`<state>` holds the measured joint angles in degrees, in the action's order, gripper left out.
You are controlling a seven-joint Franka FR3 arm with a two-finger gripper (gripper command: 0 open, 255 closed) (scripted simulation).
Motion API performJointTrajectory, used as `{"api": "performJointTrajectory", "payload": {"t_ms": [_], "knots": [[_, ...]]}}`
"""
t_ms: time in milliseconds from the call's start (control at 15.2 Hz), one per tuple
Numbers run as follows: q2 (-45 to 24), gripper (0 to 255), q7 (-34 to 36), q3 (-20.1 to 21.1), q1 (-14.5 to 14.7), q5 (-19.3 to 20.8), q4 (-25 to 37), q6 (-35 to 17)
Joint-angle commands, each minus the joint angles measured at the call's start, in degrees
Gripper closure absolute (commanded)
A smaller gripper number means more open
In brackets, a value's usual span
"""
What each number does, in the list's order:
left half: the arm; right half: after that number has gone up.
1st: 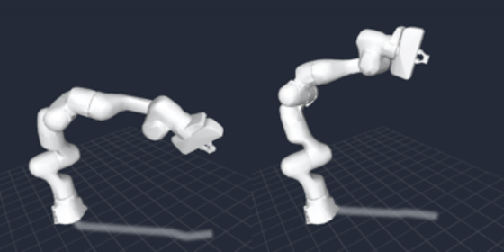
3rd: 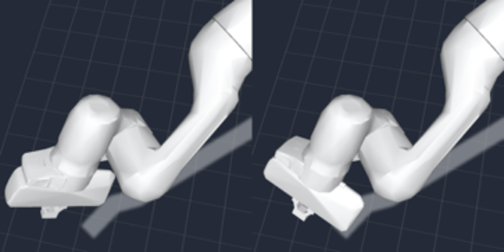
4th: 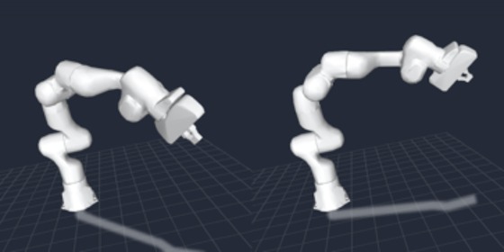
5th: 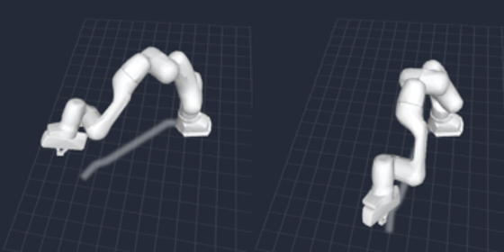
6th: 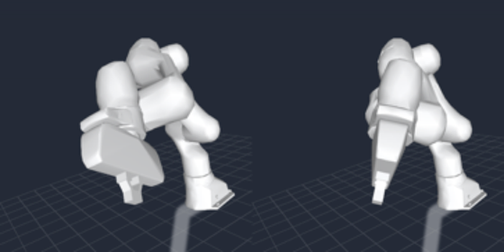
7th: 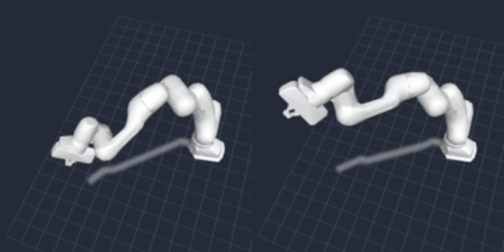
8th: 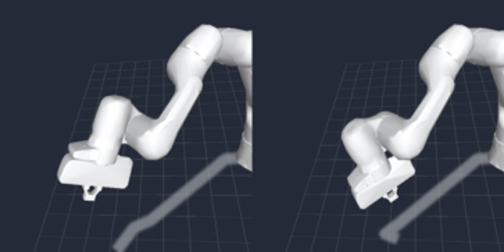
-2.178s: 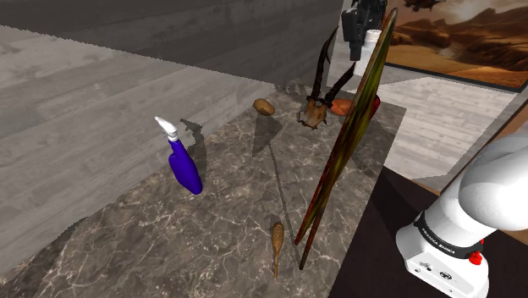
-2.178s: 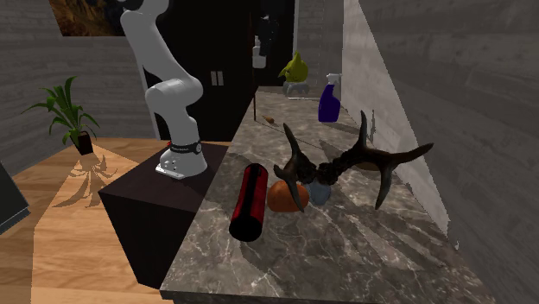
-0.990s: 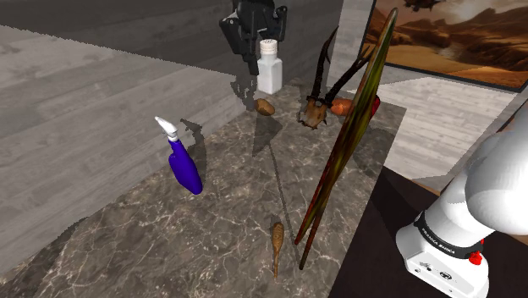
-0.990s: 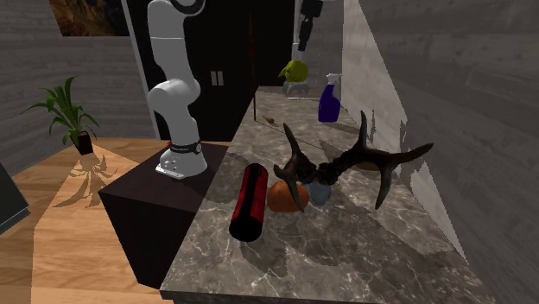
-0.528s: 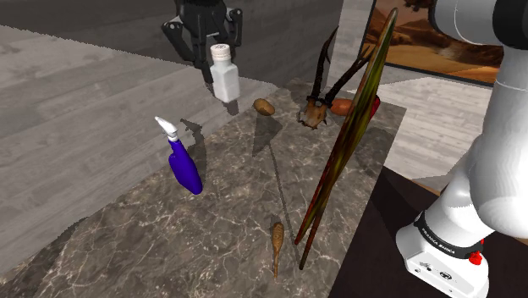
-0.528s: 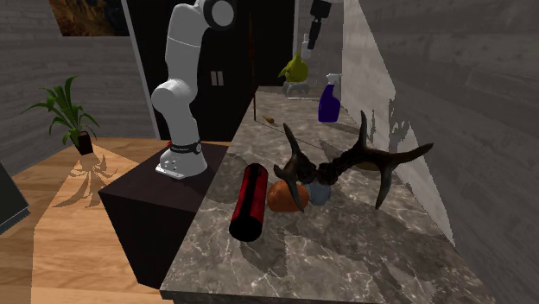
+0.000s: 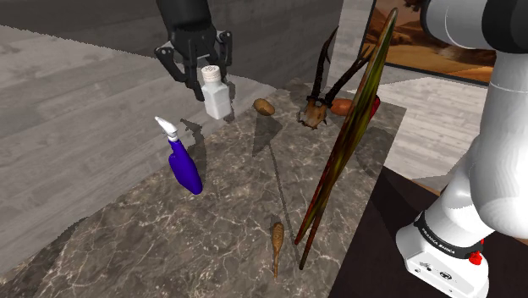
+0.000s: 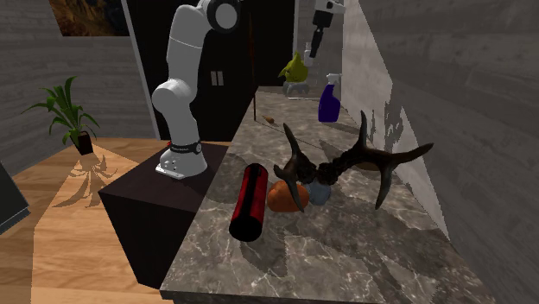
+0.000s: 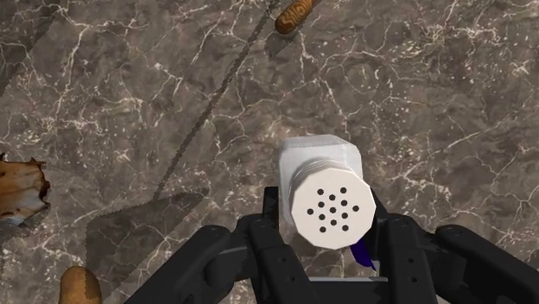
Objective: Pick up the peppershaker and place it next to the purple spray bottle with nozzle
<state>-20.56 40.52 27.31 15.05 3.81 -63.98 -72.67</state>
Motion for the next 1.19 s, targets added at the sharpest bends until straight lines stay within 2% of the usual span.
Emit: {"api": "performJointTrajectory", "payload": {"t_ms": [0,1122], "knots": [[1.1,255,-0.4,0.0,-0.7,-0.5,-3.3,-2.2],[4.8,255,-1.9,-0.4,-2.9,-1.9,-21.5,-17.0]]}}
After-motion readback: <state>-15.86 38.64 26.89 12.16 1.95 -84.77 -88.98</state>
